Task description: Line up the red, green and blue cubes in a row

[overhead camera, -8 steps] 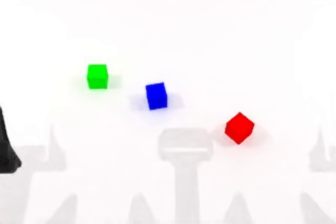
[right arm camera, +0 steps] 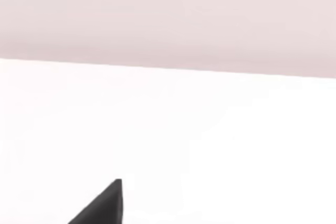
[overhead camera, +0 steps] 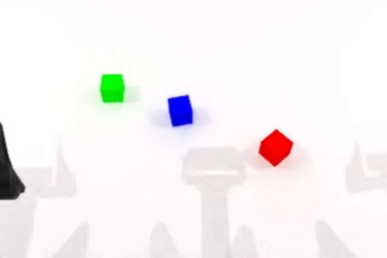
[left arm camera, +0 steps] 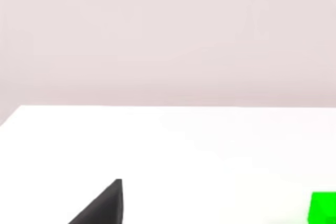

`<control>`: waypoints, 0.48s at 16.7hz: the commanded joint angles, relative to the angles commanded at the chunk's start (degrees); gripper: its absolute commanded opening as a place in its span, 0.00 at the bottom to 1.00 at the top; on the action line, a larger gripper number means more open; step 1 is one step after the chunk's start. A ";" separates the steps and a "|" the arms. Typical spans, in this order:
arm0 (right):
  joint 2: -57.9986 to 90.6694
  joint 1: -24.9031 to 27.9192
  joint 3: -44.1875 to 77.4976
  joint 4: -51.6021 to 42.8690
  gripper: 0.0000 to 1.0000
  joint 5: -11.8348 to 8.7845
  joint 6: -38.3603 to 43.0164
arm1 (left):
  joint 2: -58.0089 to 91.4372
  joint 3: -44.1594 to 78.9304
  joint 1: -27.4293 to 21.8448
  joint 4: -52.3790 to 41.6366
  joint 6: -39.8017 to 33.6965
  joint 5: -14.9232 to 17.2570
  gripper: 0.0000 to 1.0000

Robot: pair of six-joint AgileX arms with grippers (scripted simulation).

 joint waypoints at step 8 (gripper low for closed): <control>46.60 11.29 35.07 -25.26 1.00 0.09 -4.17 | 0.00 0.00 0.00 0.00 0.00 0.00 1.00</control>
